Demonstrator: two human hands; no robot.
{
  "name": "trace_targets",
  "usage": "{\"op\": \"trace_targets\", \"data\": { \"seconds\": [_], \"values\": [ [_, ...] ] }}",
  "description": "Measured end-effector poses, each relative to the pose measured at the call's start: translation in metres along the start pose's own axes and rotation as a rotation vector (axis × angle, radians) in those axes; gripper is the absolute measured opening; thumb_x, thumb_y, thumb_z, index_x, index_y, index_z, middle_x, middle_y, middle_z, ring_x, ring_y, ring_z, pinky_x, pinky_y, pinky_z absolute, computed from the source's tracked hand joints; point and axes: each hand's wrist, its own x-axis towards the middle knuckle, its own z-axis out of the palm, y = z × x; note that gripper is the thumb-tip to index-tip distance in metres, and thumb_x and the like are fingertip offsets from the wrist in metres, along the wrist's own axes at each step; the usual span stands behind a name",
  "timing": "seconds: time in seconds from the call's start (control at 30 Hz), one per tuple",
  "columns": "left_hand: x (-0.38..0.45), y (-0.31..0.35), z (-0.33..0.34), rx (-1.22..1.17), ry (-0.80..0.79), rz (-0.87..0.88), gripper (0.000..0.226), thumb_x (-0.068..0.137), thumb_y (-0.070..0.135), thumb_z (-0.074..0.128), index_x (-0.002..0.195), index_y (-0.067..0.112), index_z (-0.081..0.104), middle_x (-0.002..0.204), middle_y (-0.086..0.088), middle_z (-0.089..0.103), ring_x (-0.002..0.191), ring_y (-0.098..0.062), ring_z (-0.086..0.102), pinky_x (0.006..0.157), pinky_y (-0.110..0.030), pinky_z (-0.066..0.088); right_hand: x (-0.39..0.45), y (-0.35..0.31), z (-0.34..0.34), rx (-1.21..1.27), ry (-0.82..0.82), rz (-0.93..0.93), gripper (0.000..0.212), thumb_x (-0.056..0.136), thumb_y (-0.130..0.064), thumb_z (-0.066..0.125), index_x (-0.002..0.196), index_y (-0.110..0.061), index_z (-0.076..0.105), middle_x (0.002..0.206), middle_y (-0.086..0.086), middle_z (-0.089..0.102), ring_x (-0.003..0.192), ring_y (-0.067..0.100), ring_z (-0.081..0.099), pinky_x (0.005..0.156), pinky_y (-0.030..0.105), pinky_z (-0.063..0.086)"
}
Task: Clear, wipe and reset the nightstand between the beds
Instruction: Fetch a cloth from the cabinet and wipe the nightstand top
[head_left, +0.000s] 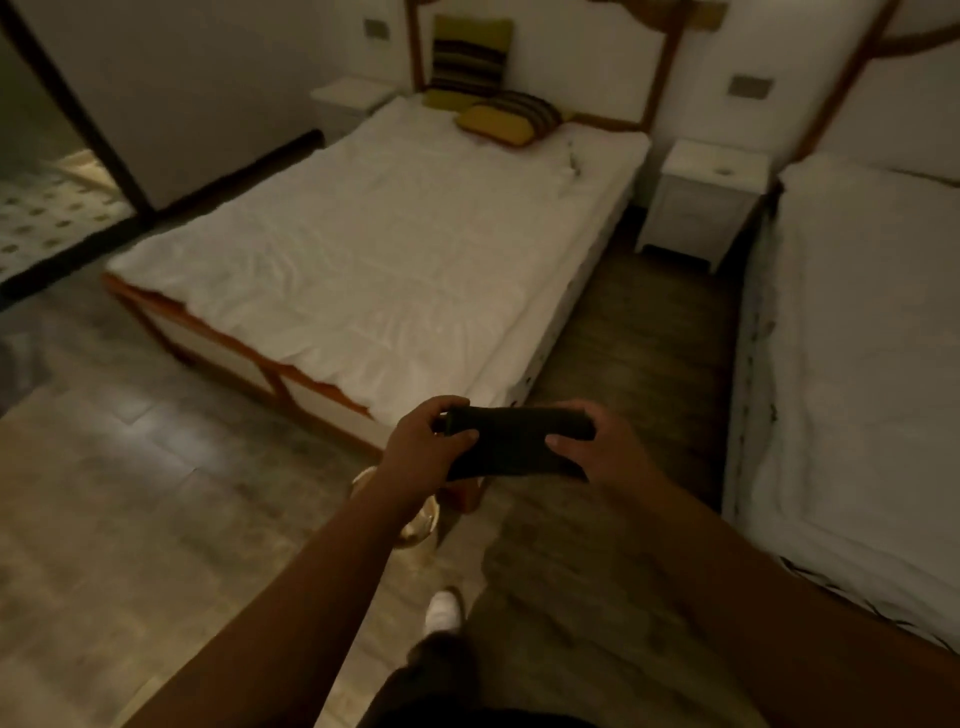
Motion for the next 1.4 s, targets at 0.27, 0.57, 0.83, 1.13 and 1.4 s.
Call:
{"op": "trace_targets", "data": {
  "seconds": [0.27,0.57,0.83,1.13,1.4],
  "values": [
    [0.160,0.039,0.065,0.102,-0.229,0.100,0.032,0.086,0.015,0.069,0.114,0.028,0.062,0.107,0.003,0.062,0.100,-0.017,0.061,0.081,-0.034,0.057,0.106,-0.002,-0.065,0.019,0.253,0.118,0.029,0.085,-0.017,0.071,0.109,-0.024,0.057,0.109,0.006,0.061,0.099,0.023,0.061,0.085,0.044,0.055],
    [0.314,0.095,0.133,0.153,-0.399,0.160,0.033,0.084,0.018,0.070,0.110,0.036,0.061,0.105,0.007,0.061,0.098,-0.009,0.060,0.074,-0.023,0.055,0.223,0.002,-0.142,0.011,0.417,0.173,0.031,0.084,-0.026,0.072,0.112,-0.028,0.059,0.105,-0.004,0.062,0.098,0.018,0.061,0.085,0.042,0.056],
    [0.439,0.143,0.246,0.178,-0.449,0.142,0.033,0.085,0.016,0.070,0.108,0.038,0.061,0.111,0.001,0.060,0.098,-0.018,0.062,0.083,-0.040,0.058,0.345,0.024,-0.263,0.048,0.429,0.127,0.034,0.082,-0.024,0.073,0.111,-0.034,0.057,0.103,-0.012,0.058,0.098,0.013,0.059,0.081,0.034,0.056],
    [0.565,0.221,0.372,0.193,-0.429,0.113,0.033,0.086,0.017,0.070,0.109,0.038,0.061,0.115,-0.002,0.060,0.101,-0.019,0.061,0.085,-0.044,0.057,0.466,0.004,-0.423,0.015,0.389,0.123,0.036,0.083,-0.021,0.073,0.115,-0.025,0.059,0.106,-0.004,0.059,0.101,0.018,0.059,0.089,0.039,0.054],
    [0.727,0.255,0.443,0.176,-0.434,0.126,0.030,0.085,0.017,0.071,0.106,0.036,0.062,0.107,0.003,0.062,0.096,-0.016,0.062,0.082,-0.036,0.057,0.625,-0.001,-0.506,0.015,0.410,0.102,0.030,0.082,-0.020,0.074,0.103,-0.034,0.059,0.100,-0.007,0.060,0.092,0.011,0.061,0.072,0.023,0.053]
  ]
}}
